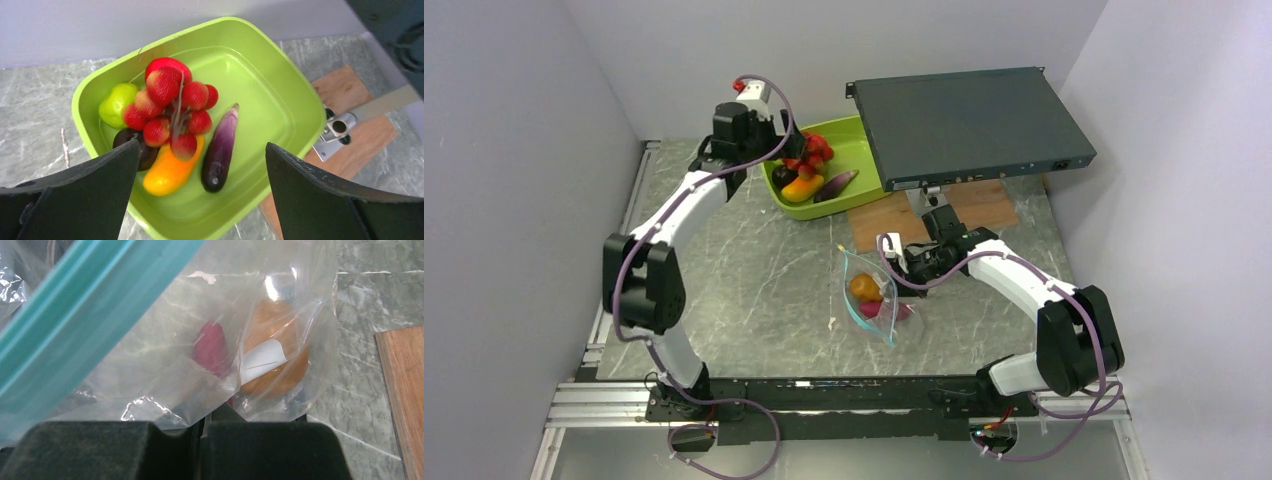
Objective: Open the zip-top bag and remove the fake food
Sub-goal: Place the fake fruit in the bin.
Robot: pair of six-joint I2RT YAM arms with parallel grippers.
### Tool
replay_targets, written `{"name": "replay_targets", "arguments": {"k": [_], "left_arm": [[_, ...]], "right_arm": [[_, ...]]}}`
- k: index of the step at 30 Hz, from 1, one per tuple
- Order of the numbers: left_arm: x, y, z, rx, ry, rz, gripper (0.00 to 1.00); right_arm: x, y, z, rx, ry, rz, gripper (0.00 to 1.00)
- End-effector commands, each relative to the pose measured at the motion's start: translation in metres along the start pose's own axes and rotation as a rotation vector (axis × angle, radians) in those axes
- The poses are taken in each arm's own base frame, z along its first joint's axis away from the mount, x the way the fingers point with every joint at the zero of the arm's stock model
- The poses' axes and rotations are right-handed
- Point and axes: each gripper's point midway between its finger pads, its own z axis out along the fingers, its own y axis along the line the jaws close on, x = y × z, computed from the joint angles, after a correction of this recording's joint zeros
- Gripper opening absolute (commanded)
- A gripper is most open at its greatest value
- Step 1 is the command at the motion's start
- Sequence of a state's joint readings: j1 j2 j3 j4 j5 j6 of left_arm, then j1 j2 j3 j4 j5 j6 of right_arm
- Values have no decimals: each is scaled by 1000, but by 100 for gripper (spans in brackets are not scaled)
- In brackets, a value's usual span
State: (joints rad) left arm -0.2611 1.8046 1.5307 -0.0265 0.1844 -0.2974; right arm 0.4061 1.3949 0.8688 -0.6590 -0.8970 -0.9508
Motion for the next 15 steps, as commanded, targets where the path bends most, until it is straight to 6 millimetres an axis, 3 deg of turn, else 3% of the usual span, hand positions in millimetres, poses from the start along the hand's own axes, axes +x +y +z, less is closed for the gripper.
{"name": "replay_targets", "arguments": {"k": [1, 5, 10, 15], "left_arm": [[-69, -37, -70, 116, -205, 31, 100], [-54, -58, -113, 231, -208, -50, 100], [-2, -95, -167, 382, -120, -98, 98], [35, -152, -228, 552, -133, 14, 98]], "right_arm": [[-13, -4, -9, 27, -22, -56, 0], [-11, -5, -10, 35, -18, -59, 0], [-11, -5, -11, 43, -15, -66, 0], [-19, 0, -13, 35, -46, -87, 0]]}}
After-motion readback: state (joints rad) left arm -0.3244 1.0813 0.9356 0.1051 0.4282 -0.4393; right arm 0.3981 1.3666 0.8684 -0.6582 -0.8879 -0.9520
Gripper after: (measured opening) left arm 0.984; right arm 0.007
